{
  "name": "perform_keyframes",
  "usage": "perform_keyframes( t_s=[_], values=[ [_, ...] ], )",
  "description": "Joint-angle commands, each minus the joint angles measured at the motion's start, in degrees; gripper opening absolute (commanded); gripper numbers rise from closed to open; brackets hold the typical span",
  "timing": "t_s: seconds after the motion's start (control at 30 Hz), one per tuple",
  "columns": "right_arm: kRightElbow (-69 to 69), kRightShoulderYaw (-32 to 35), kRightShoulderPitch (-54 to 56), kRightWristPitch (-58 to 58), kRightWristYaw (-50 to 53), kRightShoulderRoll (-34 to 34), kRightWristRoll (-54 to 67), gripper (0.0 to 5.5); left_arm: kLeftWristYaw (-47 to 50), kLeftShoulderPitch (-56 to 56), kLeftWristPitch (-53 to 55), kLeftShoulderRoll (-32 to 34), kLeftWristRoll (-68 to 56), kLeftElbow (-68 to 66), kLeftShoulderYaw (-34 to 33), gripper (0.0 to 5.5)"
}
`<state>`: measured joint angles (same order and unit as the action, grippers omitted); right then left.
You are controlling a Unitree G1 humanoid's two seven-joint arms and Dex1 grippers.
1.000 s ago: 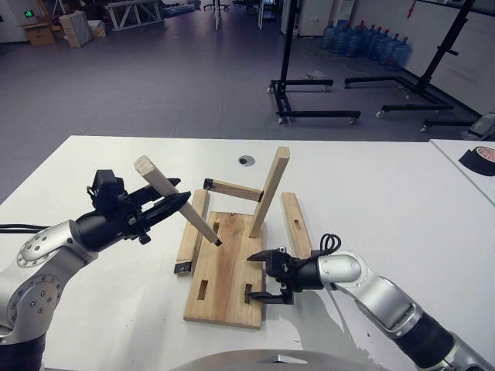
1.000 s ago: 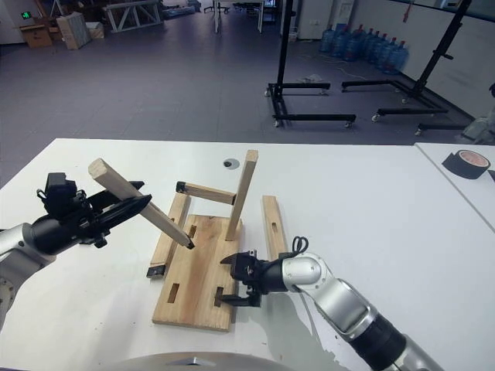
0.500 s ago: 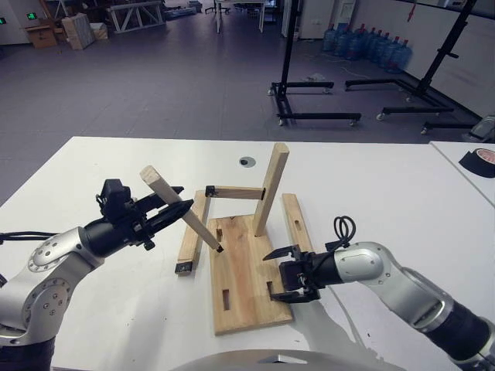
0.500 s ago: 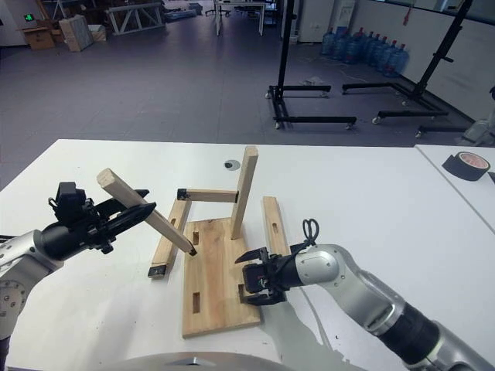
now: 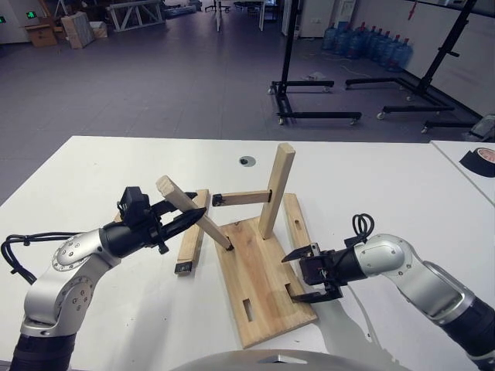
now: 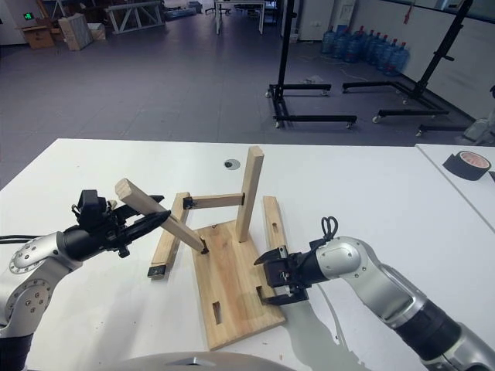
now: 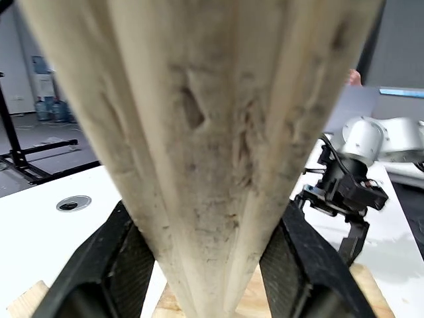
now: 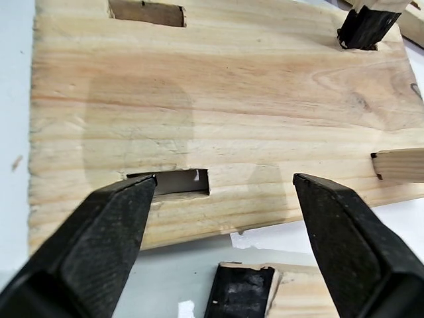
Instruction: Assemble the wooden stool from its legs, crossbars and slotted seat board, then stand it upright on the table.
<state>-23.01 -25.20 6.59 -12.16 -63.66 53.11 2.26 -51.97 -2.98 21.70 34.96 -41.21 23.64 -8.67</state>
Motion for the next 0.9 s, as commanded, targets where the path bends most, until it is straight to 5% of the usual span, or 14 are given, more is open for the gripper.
perform_keyframes(
  t_s=[0.03,0.33,0.9],
  values=[
    [0.7,-0.8,-1.1,-0.6,-1.0,0.2,-1.6,3.82,-1.3,3.0,1.2,3.3,2.8,-2.2,1.0,2.02],
    [0.2,-1.9,-1.8,-1.5,-0.4,-2.2,-2.0,3.82,-5.8,9.0,5.1,8.4,2.3,-5.3,1.8,2.02],
    [2.1,-2.4,-1.9,0.4,1.3,-4.4,-5.2,3.82,-7.0,8.9,8.6,7.2,0.9,-6.0,5.5,2.02]
  ],
)
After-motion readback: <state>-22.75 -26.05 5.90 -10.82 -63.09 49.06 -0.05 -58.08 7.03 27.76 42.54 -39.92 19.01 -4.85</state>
